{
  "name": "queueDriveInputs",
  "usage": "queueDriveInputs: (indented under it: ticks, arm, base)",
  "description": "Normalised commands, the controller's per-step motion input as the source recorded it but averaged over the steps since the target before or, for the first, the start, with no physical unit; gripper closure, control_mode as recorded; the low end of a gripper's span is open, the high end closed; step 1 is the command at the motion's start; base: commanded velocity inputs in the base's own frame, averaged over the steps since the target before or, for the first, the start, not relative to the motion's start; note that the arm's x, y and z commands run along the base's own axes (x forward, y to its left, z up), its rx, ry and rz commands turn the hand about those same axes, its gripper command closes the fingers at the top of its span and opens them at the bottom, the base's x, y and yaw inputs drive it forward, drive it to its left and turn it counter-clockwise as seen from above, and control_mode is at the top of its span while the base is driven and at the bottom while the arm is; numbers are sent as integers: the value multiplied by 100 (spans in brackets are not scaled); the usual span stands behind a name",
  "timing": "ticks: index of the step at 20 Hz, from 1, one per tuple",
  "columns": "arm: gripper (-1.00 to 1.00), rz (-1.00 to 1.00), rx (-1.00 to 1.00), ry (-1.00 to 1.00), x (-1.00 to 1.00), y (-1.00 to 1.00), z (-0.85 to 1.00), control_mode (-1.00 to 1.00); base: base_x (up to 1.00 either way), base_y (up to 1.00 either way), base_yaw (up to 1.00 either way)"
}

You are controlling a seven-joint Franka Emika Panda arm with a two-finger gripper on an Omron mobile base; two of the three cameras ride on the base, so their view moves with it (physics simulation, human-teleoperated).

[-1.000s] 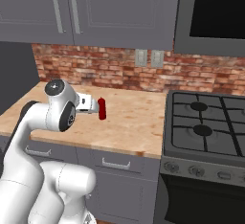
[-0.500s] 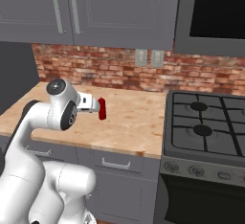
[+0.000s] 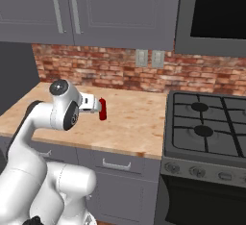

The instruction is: Pick the ketchup and syrup bottle from the counter and place them in the cabinet.

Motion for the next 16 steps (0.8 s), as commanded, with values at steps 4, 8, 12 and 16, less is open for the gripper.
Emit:
queueDriveInputs:
  ticks: [4, 8, 12, 16]
  arm:
    - [-100, 0, 0, 0, 20, 0, -7, -100]
    - [-100, 0, 0, 0, 26, 0, -5, -100]
    - [-100, 0, 0, 0, 19, 0, -4, -100]
    - [-100, 0, 0, 0, 19, 0, -6, -100]
  base:
    - [0, 0, 0]
    - [0, 0, 0]
    - [0, 0, 0]
    - [0, 0, 0]
